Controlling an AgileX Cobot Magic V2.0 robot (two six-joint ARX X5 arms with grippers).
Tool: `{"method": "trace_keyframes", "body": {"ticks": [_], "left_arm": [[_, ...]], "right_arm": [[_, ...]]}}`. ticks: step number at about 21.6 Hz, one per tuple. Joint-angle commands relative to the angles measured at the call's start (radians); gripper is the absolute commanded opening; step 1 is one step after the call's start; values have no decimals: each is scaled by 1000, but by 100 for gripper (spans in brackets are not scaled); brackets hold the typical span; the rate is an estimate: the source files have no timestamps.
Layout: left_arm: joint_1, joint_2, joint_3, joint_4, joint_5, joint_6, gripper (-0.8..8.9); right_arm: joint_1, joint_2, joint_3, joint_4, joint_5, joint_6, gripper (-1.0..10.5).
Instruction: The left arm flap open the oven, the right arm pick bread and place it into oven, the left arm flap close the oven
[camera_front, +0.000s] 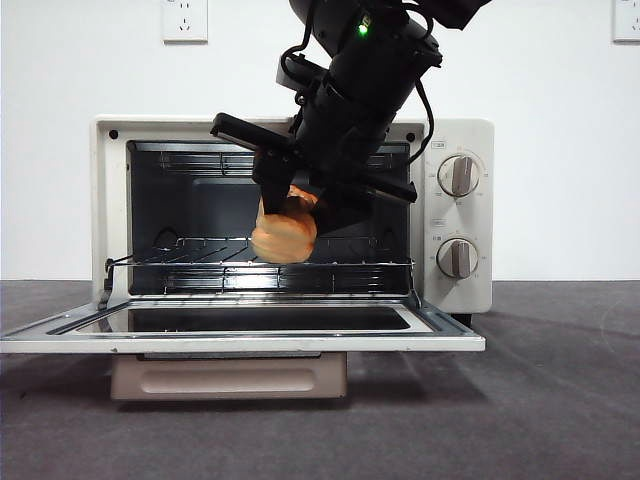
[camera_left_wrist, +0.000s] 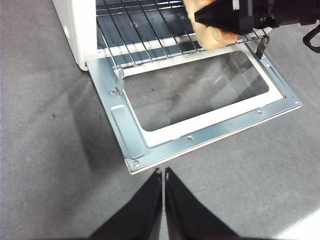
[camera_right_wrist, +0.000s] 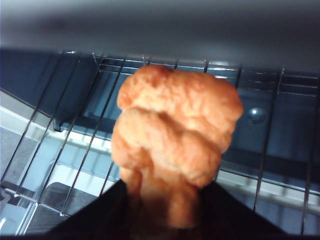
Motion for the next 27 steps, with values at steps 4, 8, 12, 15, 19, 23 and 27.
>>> {"method": "trace_keyframes", "body": {"ticks": [4, 8, 12, 15, 19, 23, 27], "left_arm": [[-2, 3, 6, 5, -2, -3, 10], [-2, 3, 6, 5, -2, -3, 10], [-2, 3, 6, 5, -3, -3, 10], [-2, 3, 6, 6, -3, -3, 10], [-2, 3, 6, 12, -3, -2, 10], [-2, 4, 6, 30, -3, -3, 10], [-2, 4, 6, 42, -3, -3, 10]], "right_arm": [[5, 28, 21, 8, 8, -1, 402], [6, 9, 22, 8, 3, -8, 420], [14, -80, 22, -25, -14, -24, 421], [31, -179, 22, -102, -53, -49, 420], [52, -336, 22, -234, -81, -163, 420], [53, -447, 19, -372, -86, -264, 419], [49, -550, 2, -463, -85, -320, 419]]}}
